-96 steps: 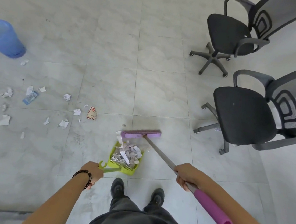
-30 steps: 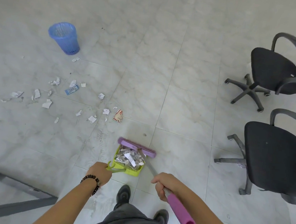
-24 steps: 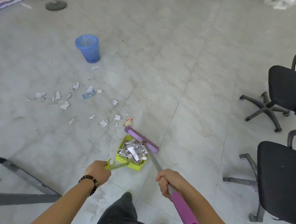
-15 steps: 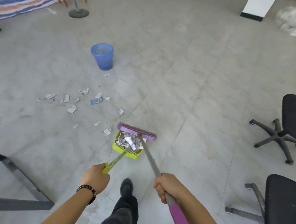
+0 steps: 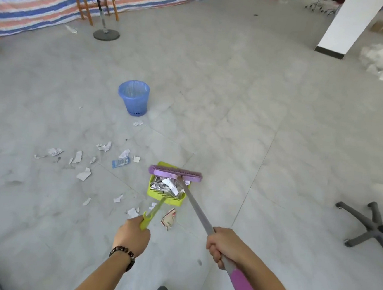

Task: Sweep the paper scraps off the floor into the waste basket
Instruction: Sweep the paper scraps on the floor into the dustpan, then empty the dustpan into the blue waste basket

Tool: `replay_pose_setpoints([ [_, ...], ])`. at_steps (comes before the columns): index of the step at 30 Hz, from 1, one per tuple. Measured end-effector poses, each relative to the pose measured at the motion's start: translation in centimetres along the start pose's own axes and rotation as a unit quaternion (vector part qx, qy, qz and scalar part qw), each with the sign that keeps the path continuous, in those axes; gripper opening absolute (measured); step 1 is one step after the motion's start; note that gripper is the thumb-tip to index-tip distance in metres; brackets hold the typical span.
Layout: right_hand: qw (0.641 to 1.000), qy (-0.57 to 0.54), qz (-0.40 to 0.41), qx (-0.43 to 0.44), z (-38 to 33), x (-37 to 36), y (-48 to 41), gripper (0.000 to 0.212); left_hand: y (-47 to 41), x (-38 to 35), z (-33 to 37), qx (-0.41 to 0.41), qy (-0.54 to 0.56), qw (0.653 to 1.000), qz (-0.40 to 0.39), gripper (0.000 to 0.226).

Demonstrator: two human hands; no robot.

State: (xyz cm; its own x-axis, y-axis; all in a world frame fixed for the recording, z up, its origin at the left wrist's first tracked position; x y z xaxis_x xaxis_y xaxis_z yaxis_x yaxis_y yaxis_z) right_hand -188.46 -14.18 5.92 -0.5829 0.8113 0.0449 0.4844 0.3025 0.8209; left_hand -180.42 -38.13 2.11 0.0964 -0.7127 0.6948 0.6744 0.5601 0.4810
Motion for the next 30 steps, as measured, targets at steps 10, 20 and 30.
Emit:
replay_pose_setpoints([
  [10, 0.999, 0.032, -0.024, 0.035, -15.8, 6.6, -14.7, 0.013, -17.7, 1.8, 12.0, 0.022, 0.058, 0.997, 0.049, 0.038],
  [20, 0.984, 0.106, -0.126, 0.072, -38.5, 13.7, -26.5, 0.012, -32.5, 8.6, 24.6, 0.117, 0.082, 0.976, 0.163, 0.021],
  [30, 0.962, 0.177, -0.173, 0.118, -57.6, 12.3, -36.7, 0.010, -45.4, 17.4, 30.2, 0.145, 0.112, 0.955, 0.234, 0.023],
])
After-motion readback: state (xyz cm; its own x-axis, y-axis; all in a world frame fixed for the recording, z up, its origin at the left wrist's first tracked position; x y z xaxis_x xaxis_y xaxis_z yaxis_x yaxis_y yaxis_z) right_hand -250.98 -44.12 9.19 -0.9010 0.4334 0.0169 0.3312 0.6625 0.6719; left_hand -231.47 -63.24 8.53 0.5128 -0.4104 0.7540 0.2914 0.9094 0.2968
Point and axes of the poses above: each hand's wrist, its own y-axis away from the middle knuckle, its own x-axis out of the back of the hand, z = x × y, the point moved 6 cm from there along -y, towards the middle knuckle, and after that the axes turned 2 degrees about -y, right-handed, at the moved point
